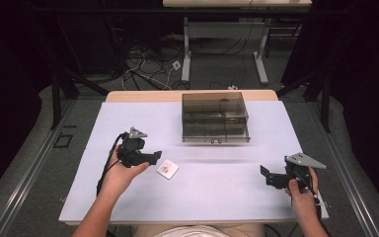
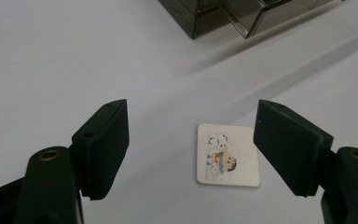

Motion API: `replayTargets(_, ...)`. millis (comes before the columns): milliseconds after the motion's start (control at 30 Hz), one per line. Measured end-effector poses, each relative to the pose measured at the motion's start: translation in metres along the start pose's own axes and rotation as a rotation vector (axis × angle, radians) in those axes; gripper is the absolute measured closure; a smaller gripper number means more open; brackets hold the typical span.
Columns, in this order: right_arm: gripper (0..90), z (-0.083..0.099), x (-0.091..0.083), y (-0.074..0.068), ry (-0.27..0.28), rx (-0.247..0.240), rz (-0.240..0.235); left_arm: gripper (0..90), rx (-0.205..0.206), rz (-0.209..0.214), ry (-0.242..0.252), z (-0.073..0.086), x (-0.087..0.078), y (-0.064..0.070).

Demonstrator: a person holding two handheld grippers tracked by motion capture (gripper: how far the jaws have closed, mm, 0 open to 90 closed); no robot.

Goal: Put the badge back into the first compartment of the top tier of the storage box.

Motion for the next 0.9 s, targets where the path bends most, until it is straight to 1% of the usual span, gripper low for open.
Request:
replayTargets(33,0.0,0.000,0.000,0.000,0.002,0.001,0.002,26.9,-0.002,0.021,-0.010,0.000,0.001,0.001)
replayTargets(67,0.0,0.000,0.000,0.000,-0.007,0.001,0.003,26.9,-0.002,0.021,-0.010,0.000,0.001,0.001)
replayTargets(133,0.0,0.000,0.000,0.000,0.000,0.003,0.000,26.7,-0.002,0.031,-0.003,0.000,0.003,0.002)
replayTargets(200,0.0,0.000,0.000,0.000,0.000,0.001,0.000,26.6,-0.004,0.038,-0.009,0.000,0.004,0.003)
replayTargets(333,0.0,0.000,0.001,0.000,0.000,-0.006,-0.001,26.7,0.002,0.038,-0.033,0.001,0.006,0.004)
replayTargets(367,0.0,0.000,0.000,0.000,-0.010,-0.004,-0.001,26.7,0.004,0.038,-0.045,0.001,0.007,0.005)
replayTargets(400,0.0,0.000,0.001,-0.001,0.001,0.003,-0.003,26.7,0.003,0.040,-0.049,0.002,0.008,0.006)
replayTargets(567,0.0,0.001,0.001,0.000,-0.004,-0.003,-0.002,26.7,0.016,0.038,-0.082,0.004,0.014,0.010)
replayTargets(600,0.0,0.001,0.001,-0.001,-0.002,-0.001,0.000,26.8,0.006,0.041,-0.087,0.004,0.015,0.012)
replayTargets(733,0.0,0.001,0.001,-0.001,-0.004,-0.002,0.006,26.8,0.018,0.043,-0.119,0.005,0.018,0.013)
replayTargets(767,0.0,0.001,0.001,-0.001,-0.009,-0.003,0.000,26.8,0.023,0.050,-0.135,0.005,0.018,0.013)
replayTargets(800,0.0,0.001,0.001,0.000,-0.008,-0.006,0.000,26.8,0.008,0.051,-0.130,0.004,0.020,0.014)
replayTargets(867,0.0,0.001,0.001,0.000,-0.010,-0.003,0.001,26.8,0.014,0.057,-0.147,0.005,0.021,0.013)
replayTargets(900,0.0,0.001,0.001,0.000,-0.009,-0.006,0.001,26.8,0.008,0.057,-0.151,0.005,0.022,0.013)
Point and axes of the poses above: each handheld gripper's, and its own axes: x roughly forward along the jaws, z roughly out of its underside, y roughly to its right, the point moved 4 cm from there along x, roughly forward along the jaws, and after that the axes turned 5 degrees about -z, right-handed, at the moved point
